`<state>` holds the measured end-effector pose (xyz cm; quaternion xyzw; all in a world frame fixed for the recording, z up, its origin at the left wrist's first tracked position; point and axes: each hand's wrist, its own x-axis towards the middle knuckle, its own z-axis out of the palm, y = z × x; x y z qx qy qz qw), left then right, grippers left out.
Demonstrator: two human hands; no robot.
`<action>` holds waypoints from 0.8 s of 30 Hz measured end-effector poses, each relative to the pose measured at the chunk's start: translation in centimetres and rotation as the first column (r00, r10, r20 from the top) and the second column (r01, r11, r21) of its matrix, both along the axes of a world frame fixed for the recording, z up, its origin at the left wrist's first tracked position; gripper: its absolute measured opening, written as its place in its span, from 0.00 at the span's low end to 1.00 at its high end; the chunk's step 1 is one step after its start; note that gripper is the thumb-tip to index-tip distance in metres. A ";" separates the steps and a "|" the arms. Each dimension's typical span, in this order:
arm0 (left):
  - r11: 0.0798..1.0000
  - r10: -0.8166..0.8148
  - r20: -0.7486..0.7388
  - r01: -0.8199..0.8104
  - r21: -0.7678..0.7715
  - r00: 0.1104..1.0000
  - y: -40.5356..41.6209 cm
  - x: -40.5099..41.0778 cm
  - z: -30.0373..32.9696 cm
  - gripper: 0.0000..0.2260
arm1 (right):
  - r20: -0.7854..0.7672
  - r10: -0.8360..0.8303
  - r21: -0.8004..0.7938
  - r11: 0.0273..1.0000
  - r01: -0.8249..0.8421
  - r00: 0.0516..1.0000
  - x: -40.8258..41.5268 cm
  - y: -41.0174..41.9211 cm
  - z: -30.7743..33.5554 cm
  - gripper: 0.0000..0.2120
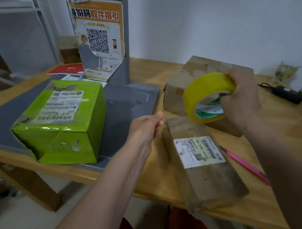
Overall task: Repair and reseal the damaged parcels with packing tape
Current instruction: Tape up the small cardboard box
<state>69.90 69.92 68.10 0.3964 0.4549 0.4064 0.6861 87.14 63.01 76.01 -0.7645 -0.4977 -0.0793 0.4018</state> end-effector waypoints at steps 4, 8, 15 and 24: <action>1.000 0.016 -0.165 -0.020 -0.020 0.986 1.7 1.5 -2.1 0.15 | 0.030 0.023 -0.126 0.992 -0.019 0.999 0.6 1.5 -1.5 0.19; 0.998 0.033 -0.193 -0.041 -0.038 0.981 2.4 2.5 -3.4 0.17 | 0.079 0.036 -0.194 0.981 -0.020 0.996 1.0 2.1 -2.5 0.23; 0.994 0.065 -0.351 -0.031 0.102 0.934 1.5 3.7 -5.2 0.14 | 0.126 0.076 -0.183 0.982 -0.052 0.989 1.2 2.4 -3.5 0.19; 0.905 0.009 -0.767 0.320 0.279 0.641 1.0 4.1 -5.3 0.21 | -0.387 0.043 0.121 0.993 0.005 0.921 1.1 2.1 -6.5 0.20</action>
